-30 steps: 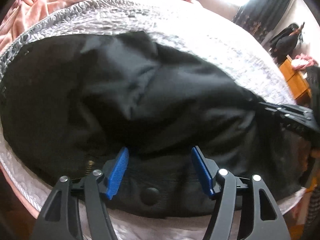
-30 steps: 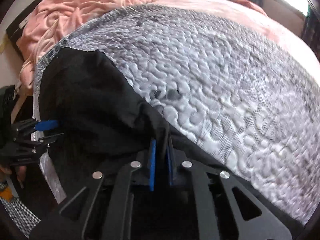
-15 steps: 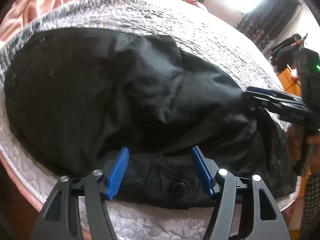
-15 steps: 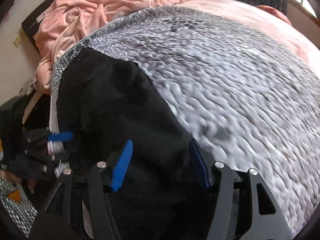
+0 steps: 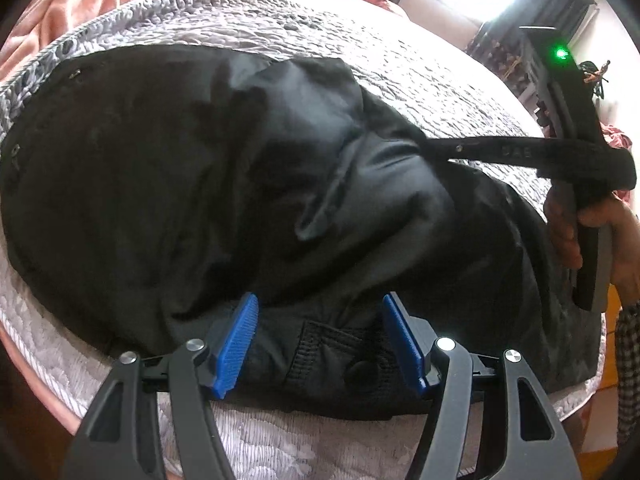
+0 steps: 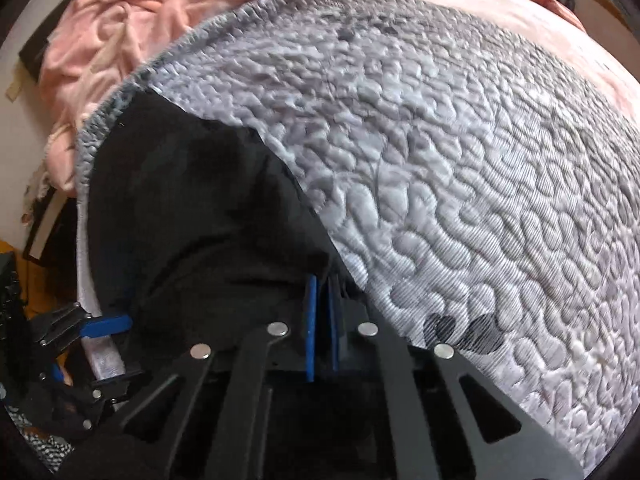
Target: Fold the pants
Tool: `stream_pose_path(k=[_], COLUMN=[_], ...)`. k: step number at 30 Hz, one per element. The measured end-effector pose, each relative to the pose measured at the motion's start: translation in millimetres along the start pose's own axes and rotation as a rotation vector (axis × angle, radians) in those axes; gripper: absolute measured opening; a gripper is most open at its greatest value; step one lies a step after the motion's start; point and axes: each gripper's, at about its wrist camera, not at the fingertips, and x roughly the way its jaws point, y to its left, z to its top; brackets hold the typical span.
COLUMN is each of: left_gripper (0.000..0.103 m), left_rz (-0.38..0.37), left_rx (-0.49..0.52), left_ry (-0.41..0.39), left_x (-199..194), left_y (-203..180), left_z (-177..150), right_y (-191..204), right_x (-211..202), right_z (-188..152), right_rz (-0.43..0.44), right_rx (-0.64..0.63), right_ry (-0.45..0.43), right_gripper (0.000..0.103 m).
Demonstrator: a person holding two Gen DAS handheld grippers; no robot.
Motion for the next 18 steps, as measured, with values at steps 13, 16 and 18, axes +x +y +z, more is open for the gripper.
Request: stream_pose_path(k=[13,16,18], left_gripper=[0.065,0.064,0.063], left_rz=[0.003,0.020,-0.009], left_rx=[-0.206,-0.329,-0.407], left_ry=[-0.020,-0.006,0.014], left_x=[-71.8,-73.4,-69.3], left_y=[68.2,111.2,133.3], left_z=[-5.4,-5.7,-4.4], right_y=[70.5,82.2,84.0], right_x=[-72.8,-67.7,-50.9], right_z=[-98.3,-127.7,-135.5], right_rz=[0.085,0.113,0.110], right_rx=[0.118,0.196,0.244], right_ry=[-0.145,-0.128,-0.070], right_gripper=[0.013,0.013,0.013])
